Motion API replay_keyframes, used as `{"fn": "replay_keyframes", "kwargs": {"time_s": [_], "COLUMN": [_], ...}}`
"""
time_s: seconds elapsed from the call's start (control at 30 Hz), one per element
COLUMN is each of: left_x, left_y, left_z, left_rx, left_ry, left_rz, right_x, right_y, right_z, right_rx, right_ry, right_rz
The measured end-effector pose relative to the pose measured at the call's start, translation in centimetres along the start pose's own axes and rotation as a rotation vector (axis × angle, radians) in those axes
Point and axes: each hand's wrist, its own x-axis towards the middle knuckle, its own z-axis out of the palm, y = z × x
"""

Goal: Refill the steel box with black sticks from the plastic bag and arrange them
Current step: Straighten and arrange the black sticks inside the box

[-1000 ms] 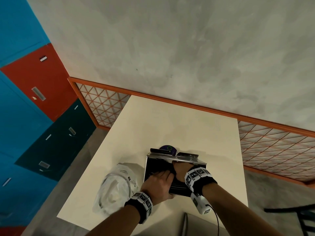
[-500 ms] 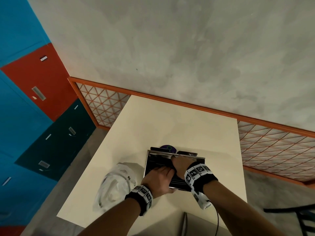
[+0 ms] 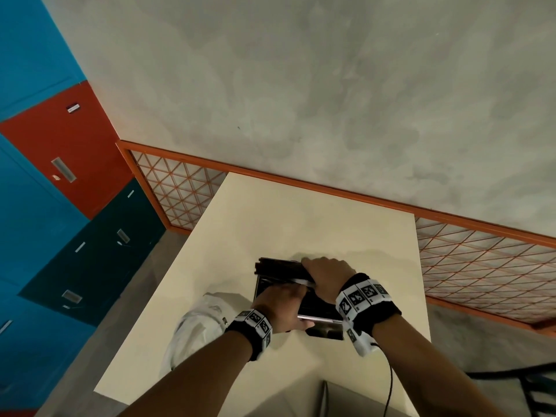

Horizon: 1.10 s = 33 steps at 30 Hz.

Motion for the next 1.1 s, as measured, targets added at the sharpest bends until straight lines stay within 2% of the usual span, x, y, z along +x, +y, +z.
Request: {"fn": "replay_keyframes", "kwargs": {"time_s": [0.13,0.3,0.5,0.63,0.73,0.93,1.1], "left_x": [0.3,-0.4,-0.9,-1.3,-1.3,-1.4,-1.2], "left_y": [-0.1,0.0,-0.2,-0.7,-0.7,-0.2,0.1], "left_z": [0.0,0.4,0.8,1.5,1.6,0.3,-0.2], "left_rx": [0.039,0.07,0.098,0.064,0.137,0.184,0.112], "left_ry": [0.014,0.071,0.069,0.209,0.291,0.44,0.466], "left_rz": [0.034,0.06,0.135,0.237,0.288,0.219,0.153], "right_x": [0.3,0.1,0.3,0.0,0.1,0.9,1.3], "right_y": [1.6,2.5,2.3,2.2,2.2,1.6,1.3], "right_z": [-1.3,0.1,3.8,5.0,5.3,5.3,5.0], "right_rx": [0.128,-0.069,-0.174,-0.193,-0.197,-0.211,-0.228], "right_ry": [0.063,-0.096,-0.142,-0.132,-0.124,-0.123,-0.139], "right_rz": [0.034,0.043,0.147,0.181,0.175,0.13,0.114]}}
